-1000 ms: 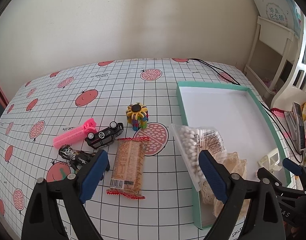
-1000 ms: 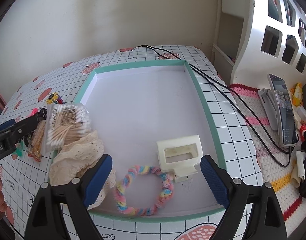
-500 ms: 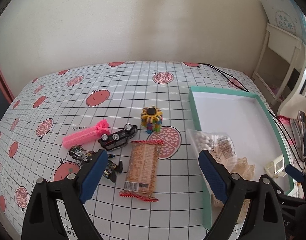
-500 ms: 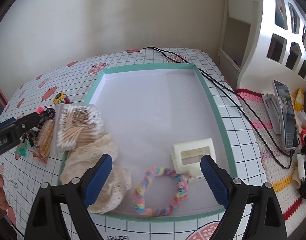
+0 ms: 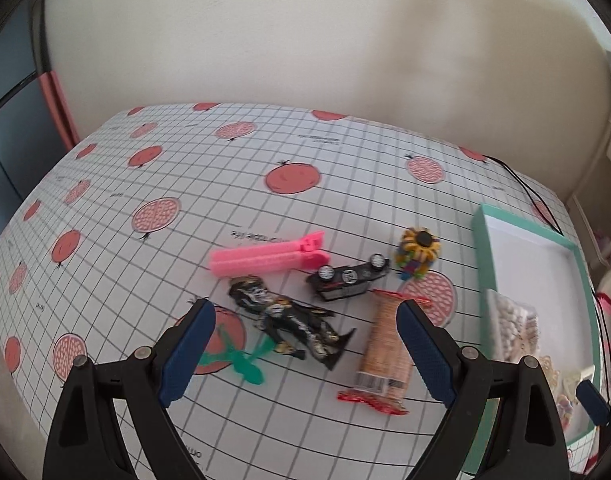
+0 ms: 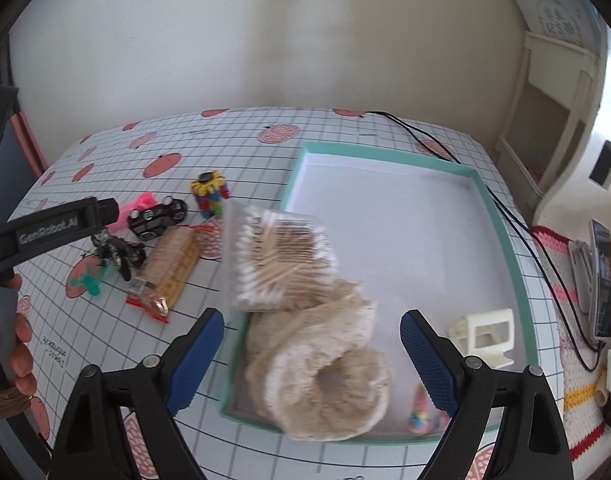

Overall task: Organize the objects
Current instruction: 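Move both tools back toward the biscuit packet and green toy, then grasp the brown biscuit packet with the right tool while the left tool approaches the green toy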

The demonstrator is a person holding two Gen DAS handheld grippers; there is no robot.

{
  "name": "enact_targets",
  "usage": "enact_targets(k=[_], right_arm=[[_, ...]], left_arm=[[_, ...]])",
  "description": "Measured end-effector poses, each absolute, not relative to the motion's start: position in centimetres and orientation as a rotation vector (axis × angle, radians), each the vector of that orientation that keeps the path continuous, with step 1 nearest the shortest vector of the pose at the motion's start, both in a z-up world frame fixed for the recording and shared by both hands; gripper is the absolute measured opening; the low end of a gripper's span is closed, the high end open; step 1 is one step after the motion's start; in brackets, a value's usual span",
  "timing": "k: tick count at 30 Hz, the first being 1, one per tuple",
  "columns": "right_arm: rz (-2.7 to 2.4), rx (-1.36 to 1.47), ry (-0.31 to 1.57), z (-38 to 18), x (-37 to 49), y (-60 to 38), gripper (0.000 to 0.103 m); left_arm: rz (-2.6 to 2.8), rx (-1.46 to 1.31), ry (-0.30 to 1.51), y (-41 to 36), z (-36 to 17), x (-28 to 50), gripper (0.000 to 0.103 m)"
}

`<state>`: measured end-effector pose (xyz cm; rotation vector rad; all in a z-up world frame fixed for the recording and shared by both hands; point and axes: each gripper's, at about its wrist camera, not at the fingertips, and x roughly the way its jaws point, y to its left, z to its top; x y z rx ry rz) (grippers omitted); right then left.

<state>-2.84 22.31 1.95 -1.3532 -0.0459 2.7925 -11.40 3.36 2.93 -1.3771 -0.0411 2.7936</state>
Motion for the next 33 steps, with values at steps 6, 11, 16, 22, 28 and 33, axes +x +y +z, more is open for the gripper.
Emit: enact_targets(k=[6,11,16,22,28,33], right_arm=[[2.829,-1.355,-0.070,2.3,-2.9,19.4,0.092],[2.869,-1.369,-0.122,2.4,-3.3,16.8,0.092],[2.896,-1.377,-0.109,2.6,-3.7,14.9,0.092],[2.903,-1.407,-0.111,2.0,-4.2,12.4,0.092],[2.894,-1.439,-0.135,1.3,-5.2,11.1,0.092],[2.849,-1.485,-0.215,-0.1,-6.5,10.7,0.092]], left_arm=[[2.841,-1.405,-0.108,0.3,3.0,-12.1,0.092],[2.853,-1.462,-0.200,-2.8,2.4,-13.0,0.092],[2.855,-1.521,-0.342,-5.8,1.7,-13.5,0.092],[2.816,-1.613,-0.460,-7.8,0.4,-13.7,0.092],[2.731,-1.684,-0.500,-7.7,-0.8,-13.7,0.092],[2.694,-1.721,-0.450,-7.0,-1.4,-13.9,0.092]])
